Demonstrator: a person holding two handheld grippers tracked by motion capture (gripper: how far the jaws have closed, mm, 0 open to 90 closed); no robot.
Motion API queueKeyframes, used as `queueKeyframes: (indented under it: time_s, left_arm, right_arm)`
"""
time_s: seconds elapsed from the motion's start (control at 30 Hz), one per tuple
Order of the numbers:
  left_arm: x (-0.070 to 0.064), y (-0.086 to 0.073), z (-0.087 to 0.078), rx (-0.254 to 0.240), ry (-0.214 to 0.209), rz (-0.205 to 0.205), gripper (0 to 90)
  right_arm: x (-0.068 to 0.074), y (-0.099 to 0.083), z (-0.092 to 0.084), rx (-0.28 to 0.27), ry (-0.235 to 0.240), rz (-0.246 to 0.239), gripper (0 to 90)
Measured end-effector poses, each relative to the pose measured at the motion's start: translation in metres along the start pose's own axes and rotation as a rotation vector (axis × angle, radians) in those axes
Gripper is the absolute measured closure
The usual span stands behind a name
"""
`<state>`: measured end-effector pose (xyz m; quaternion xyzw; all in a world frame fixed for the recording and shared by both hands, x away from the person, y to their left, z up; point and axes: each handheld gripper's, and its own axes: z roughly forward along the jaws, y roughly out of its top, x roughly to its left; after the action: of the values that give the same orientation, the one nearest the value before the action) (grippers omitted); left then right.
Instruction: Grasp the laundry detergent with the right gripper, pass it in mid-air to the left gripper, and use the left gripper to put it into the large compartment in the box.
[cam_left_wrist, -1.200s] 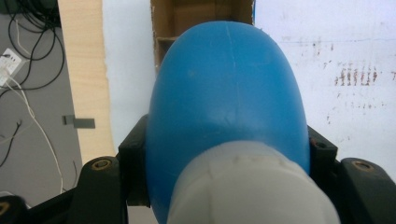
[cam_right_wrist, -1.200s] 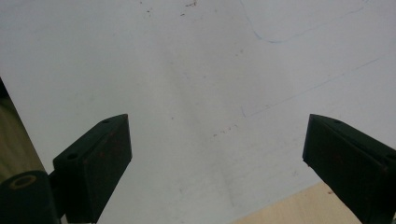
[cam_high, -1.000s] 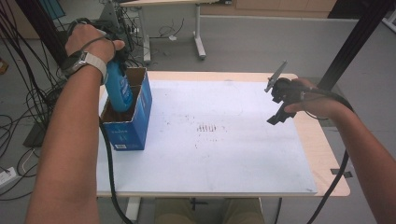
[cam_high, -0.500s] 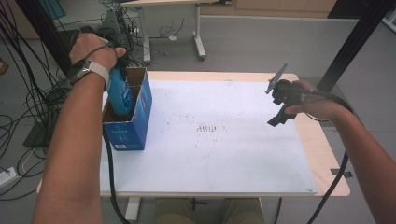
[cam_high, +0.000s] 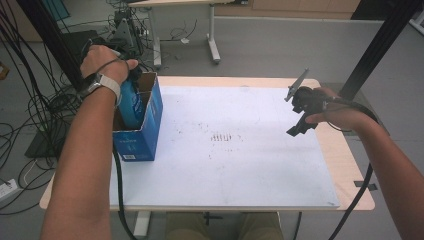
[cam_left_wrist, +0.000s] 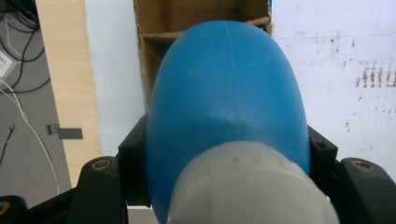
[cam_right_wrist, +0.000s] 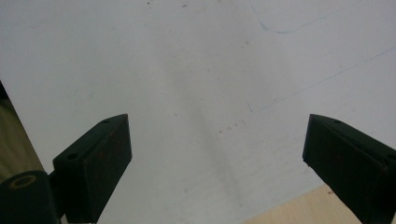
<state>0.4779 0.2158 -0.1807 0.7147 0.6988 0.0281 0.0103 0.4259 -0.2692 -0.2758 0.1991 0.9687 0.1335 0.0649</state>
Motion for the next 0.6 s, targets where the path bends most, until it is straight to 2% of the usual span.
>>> queueKeyframes:
  time_s: [0.43, 0.6]
  left_arm:
    - [0.001, -0.001, 0.019, -0.009, 0.005, 0.014, 37.7]
    - [0.001, -0.002, 0.026, -0.014, 0.022, 0.022, 37.7]
  right_arm:
    - [0.001, 0.0, 0.003, 0.004, 0.004, 0.003, 8.0]
    - [0.001, 0.001, 0.003, 0.003, 0.006, 0.006, 8.0]
